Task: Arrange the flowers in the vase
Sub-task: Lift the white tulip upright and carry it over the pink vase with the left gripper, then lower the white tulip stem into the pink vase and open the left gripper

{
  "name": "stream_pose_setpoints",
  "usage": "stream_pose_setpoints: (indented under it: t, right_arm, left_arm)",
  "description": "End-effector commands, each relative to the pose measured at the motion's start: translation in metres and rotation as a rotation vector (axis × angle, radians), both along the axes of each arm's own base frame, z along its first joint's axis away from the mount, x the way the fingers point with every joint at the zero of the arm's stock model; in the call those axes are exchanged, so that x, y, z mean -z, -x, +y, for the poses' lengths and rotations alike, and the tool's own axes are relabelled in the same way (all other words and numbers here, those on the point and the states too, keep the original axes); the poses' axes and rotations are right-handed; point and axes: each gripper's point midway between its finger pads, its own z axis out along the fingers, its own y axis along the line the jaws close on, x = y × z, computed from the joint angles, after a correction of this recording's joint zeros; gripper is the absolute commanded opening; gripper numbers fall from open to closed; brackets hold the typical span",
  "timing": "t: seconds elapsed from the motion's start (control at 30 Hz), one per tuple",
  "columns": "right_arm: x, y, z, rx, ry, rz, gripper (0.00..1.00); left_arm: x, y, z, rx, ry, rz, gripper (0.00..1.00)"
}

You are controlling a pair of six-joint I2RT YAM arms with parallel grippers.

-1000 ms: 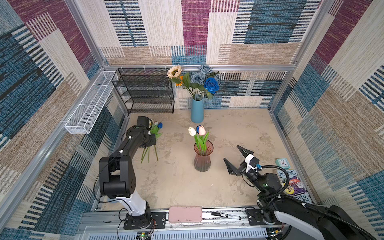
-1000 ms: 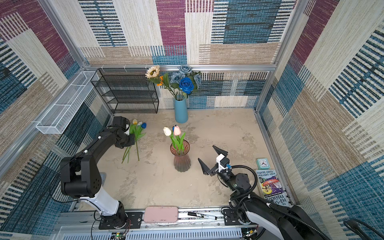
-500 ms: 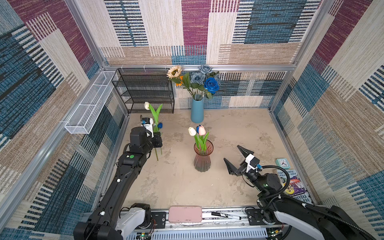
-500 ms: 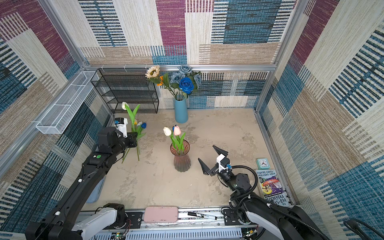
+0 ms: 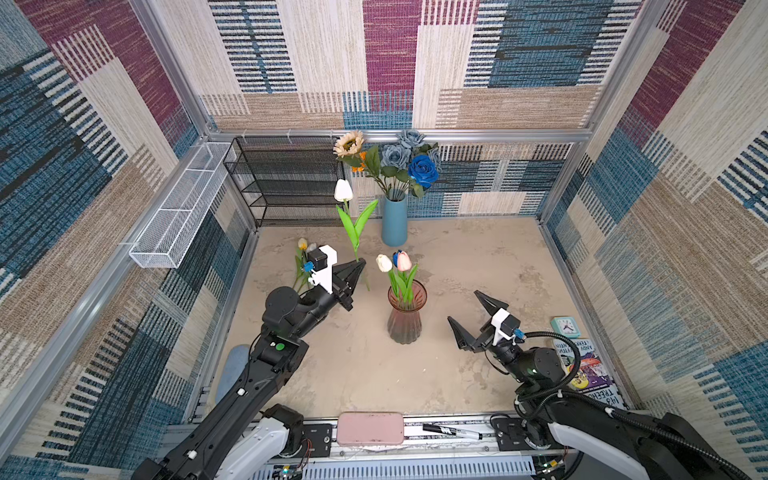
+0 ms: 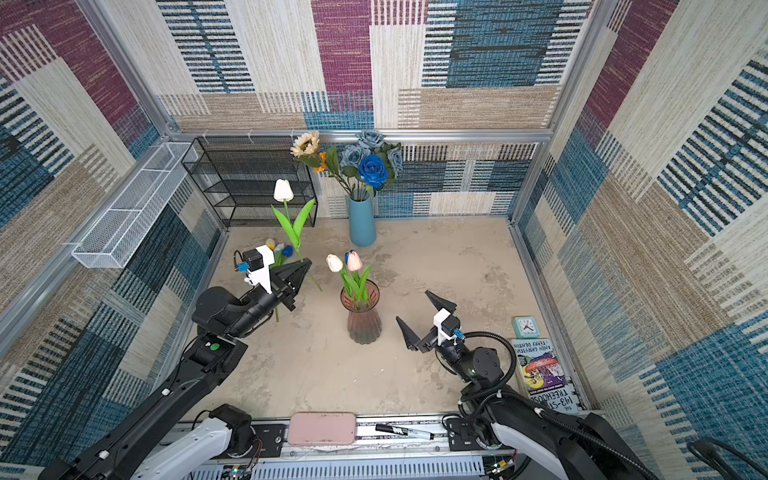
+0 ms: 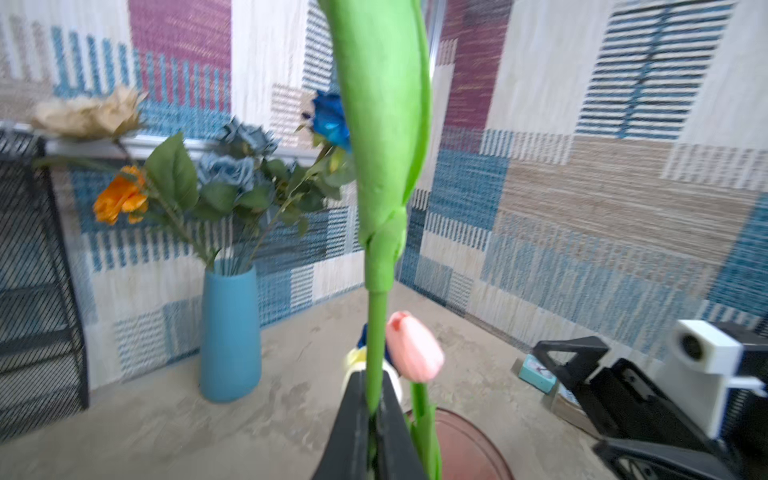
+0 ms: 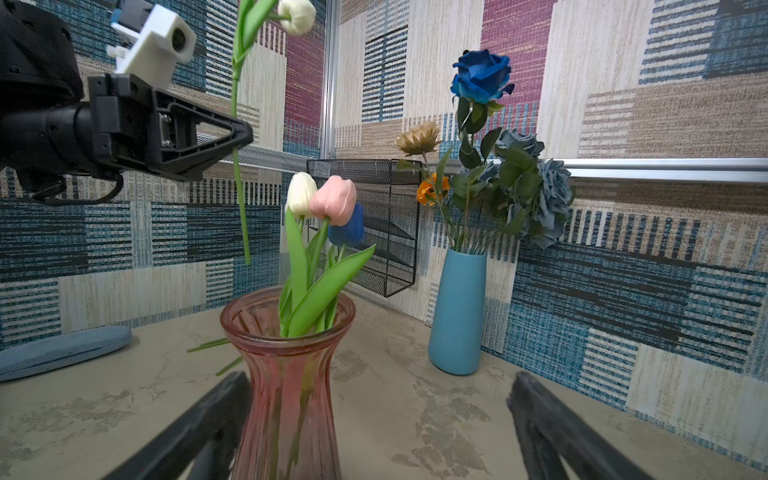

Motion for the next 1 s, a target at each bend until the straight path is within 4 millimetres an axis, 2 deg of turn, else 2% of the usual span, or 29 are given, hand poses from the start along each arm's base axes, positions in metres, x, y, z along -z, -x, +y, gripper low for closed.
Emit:
stream_pose_setpoints:
  t: [0.0, 0.2, 0.57, 0.77, 0.97]
  right_arm:
    - [-0.005, 0.002, 0.0, -0.007, -0.012, -0.015, 1.0]
    - [-0.006, 0.002, -0.003, 0.003, -0.023, -0.021, 1.0]
    - [-0.007, 0.004, -0.003, 0.0, -0.026, -0.025, 1.0]
    - [-0.007, 0.004, -0.004, 0.006, -0.026, -0.027, 1.0]
    - [-0.008, 0.004, -0.004, 0.005, -0.027, -0.029, 1.0]
  left_arm:
    - [-0.038, 0.029, -0.009, 0.075, 0.03, -0.197, 0.0]
    - [-0.035, 0.034, -0.021, 0.098, 0.043, -0.182, 0.0]
    - [-0.013, 0.02, -0.077, 0.154, -0.009, -0.172, 0.0]
    - [0.008, 0.011, -0.089, 0.132, -0.039, -0.124, 0.0]
    - [0.033, 0.013, -0.104, 0.134, -0.108, -0.074, 0.0]
